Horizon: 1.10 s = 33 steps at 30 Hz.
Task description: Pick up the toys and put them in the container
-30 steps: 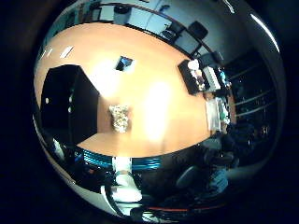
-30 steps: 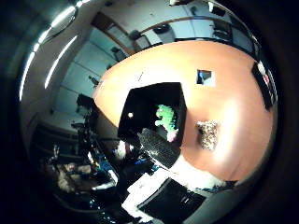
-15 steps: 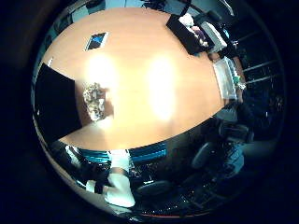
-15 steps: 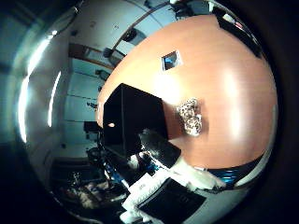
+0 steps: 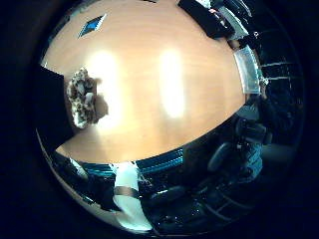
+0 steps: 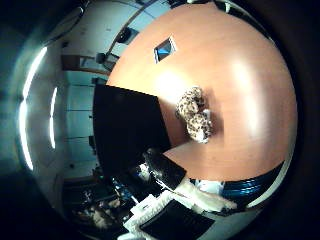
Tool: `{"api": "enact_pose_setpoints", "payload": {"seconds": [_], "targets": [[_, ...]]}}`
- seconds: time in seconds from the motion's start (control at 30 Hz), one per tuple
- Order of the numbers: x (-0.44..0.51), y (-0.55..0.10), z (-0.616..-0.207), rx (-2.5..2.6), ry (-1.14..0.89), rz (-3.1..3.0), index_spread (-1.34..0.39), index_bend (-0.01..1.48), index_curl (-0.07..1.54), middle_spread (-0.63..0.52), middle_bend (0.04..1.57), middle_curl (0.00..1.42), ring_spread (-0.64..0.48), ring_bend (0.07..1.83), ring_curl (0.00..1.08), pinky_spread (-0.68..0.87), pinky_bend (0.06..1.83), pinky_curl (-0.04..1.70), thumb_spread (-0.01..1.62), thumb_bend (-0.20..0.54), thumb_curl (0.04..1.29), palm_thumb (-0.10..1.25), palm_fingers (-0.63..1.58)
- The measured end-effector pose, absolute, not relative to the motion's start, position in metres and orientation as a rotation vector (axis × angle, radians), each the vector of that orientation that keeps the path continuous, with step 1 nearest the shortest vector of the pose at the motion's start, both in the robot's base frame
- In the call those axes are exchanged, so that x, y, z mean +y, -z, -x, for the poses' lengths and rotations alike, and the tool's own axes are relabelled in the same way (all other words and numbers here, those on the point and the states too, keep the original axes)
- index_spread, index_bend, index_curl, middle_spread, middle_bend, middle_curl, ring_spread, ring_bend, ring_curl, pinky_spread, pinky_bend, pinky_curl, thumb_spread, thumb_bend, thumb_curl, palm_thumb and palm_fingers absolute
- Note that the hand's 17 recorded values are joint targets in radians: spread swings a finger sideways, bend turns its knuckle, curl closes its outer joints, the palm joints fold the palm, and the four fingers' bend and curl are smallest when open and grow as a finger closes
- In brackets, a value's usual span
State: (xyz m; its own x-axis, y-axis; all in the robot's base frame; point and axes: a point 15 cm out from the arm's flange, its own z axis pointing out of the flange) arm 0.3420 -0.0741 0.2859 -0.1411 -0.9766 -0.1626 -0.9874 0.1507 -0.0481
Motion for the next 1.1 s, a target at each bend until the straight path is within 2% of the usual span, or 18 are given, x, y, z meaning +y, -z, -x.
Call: {"api": "enact_pose_setpoints", "payload": {"seconds": [0.2, 0.4, 0.67, 1.1], "targets": [[-0.052, -0.257, -0.338, 2.291, -0.182, 1.975, -0.12, 0.15, 0.27, 0.2, 0.26, 0.34, 0.28, 0.5, 0.22, 0.53, 0.6, 0.28, 1.07, -0.026, 0.27, 0.38, 0.2], [-0.038, -0.243, -0.336, 2.309, -0.172, 2.009, -0.09, 0.15, 0.27, 0.21, 0.28, 0.35, 0.28, 0.52, 0.22, 0.53, 0.61, 0.27, 1.07, -0.025, 0.27, 0.37, 0.21], [-0.016, -0.201, -0.332, 2.327, -0.221, 2.063, -0.08, 0.15, 0.24, 0.17, 0.34, 0.36, 0.23, 0.65, 0.24, 0.54, 0.67, 0.27, 1.05, -0.026, 0.26, 0.33, 0.23], [-0.014, -0.171, -0.34, 2.35, -0.255, 2.08, -0.08, 0.16, 0.27, 0.15, 0.37, 0.36, 0.21, 0.64, 0.22, 0.53, 0.71, 0.24, 1.05, -0.025, 0.26, 0.33, 0.22]]}}
